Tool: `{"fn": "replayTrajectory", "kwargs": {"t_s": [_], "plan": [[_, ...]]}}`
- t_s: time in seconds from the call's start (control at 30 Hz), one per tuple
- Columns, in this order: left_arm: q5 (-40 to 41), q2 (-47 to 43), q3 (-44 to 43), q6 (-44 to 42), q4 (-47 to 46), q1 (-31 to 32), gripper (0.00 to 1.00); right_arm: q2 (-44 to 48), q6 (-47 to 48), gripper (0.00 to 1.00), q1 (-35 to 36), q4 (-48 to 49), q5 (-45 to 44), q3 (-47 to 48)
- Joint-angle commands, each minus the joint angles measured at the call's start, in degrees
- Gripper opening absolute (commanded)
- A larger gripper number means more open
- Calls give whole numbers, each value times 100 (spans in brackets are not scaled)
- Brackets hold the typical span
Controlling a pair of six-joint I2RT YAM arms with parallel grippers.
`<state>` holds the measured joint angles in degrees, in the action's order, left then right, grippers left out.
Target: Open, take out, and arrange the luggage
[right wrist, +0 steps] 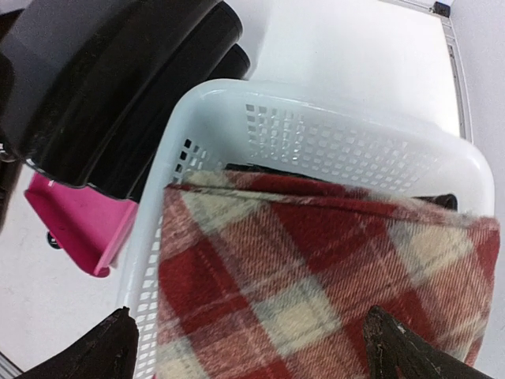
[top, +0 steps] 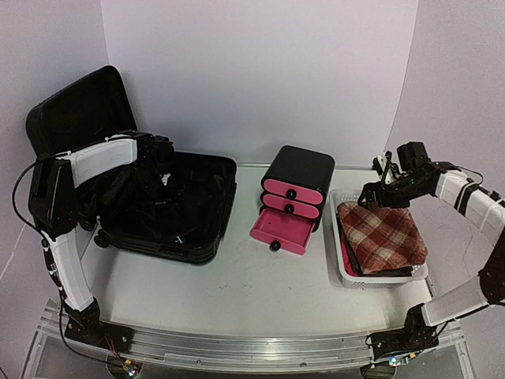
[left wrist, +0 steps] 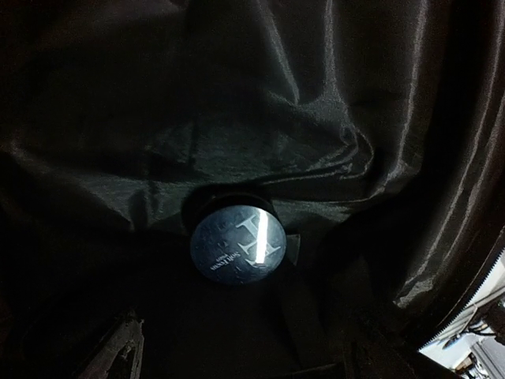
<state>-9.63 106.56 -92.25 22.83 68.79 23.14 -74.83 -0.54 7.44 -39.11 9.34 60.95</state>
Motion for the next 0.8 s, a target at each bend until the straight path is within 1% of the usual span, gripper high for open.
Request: {"fn": "replayTrajectory", "kwargs": {"t_s": [0.0,0.1,0.2,0.37,0.47,0.57,0.67,0.77], "plan": [[-408,343,-578,54,619,-34,88,-404,375,98,20,272,-337,406],[-654,676,-748,158,770,-33,88,-757,235,98,18,299,-218,643],[-824,903,-714,278,893,-23,90,-893,181,98,15,299,-193,748],[-661,944,-722,224,980,16,90,-1019,127,98,8,299,-613,762],[-324,1032,-775,342,1114,129,91,-1150,98,98,10,299,-772,810],[-56,1146,-604,524,1086,243,92,-1202,-71,98,10,307,-932,799],[-45,1424,-531,390,1102,343,92,-1267,-6,98,6,317,-1082,808],[43,1495,-479,371,1030,418,93,-1290,-2,98,4,308,-1092,864]]}}
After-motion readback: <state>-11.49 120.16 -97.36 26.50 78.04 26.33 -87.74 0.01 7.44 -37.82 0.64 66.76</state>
